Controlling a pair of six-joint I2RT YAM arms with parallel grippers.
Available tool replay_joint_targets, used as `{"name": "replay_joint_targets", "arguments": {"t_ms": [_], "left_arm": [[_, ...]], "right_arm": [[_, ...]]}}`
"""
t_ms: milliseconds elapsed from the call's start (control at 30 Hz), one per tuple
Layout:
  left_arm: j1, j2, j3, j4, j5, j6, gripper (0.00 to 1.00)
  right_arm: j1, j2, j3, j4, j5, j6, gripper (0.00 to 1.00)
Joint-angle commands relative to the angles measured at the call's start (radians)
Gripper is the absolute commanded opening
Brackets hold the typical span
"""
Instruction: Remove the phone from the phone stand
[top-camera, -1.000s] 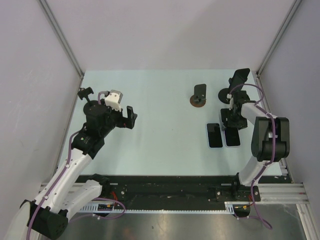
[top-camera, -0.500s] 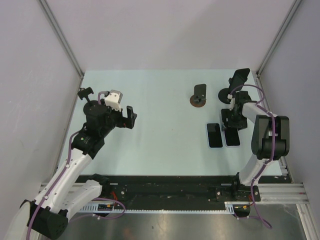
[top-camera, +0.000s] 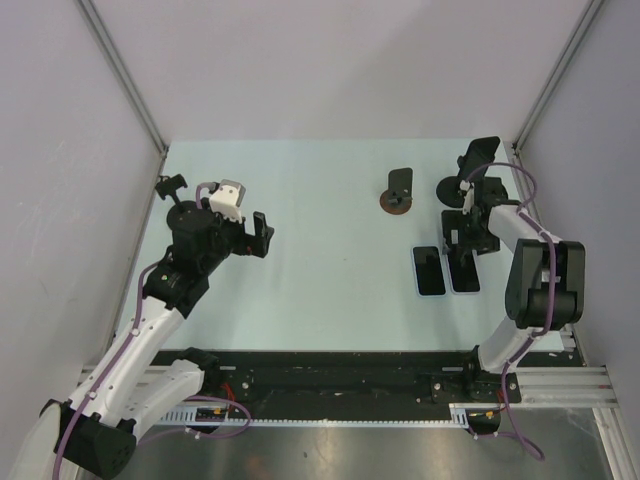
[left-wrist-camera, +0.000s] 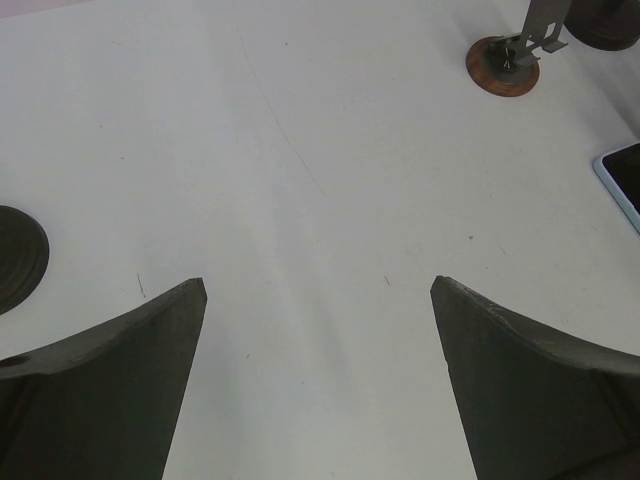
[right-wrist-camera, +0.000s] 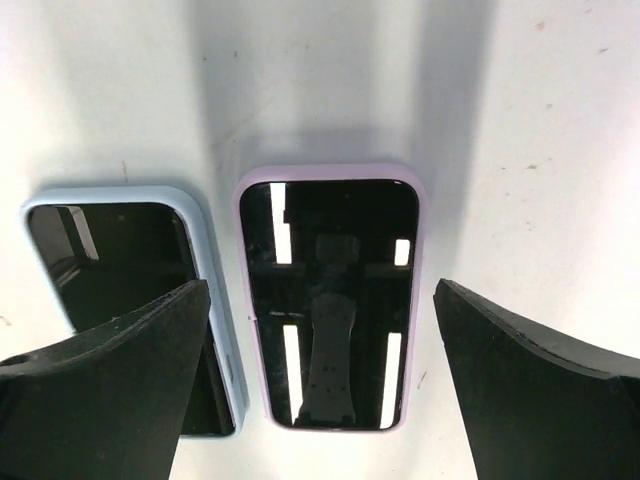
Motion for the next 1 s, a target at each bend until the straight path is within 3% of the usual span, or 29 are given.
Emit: {"name": "replay_joint_targets", "arguments": {"t_ms": [0,133,300,533,767,967], "left_arm": [[-0.008,-0.009,-0.002,0.020,0.021,0.034,1.00],[-0.008,-0.004,-0.001,0.020,0.033,0.030,1.00],[-0.008,0.005,-0.001,0.019,0.034,0.027,1.00],[-0.008,0.007,-0.002,0.019,0.024,0.030,1.00],[-0.008,0.019,-0.002,0.019,0.025,0.030,1.00],[-0.008,0.030,-0.002,0.019,0.031,0.030,1.00]], "right_arm": [[0.000,-0.120,0.043,0.027,0.018,0.043,1.00],[0.035,-0.197,0.039,0.076,-0.005,0.083,1.00],[0.185,-0.254,0.039,0.232,0.009,0.095,1.00],[0.316,-0.163,0.039,0.472,0.017,0.138,1.00],[0.328,-0.021,0.039,0.656,0.050,0.216,0.98],[0.287,0.041,0.039,0.724,0.061,0.203,0.85]]}}
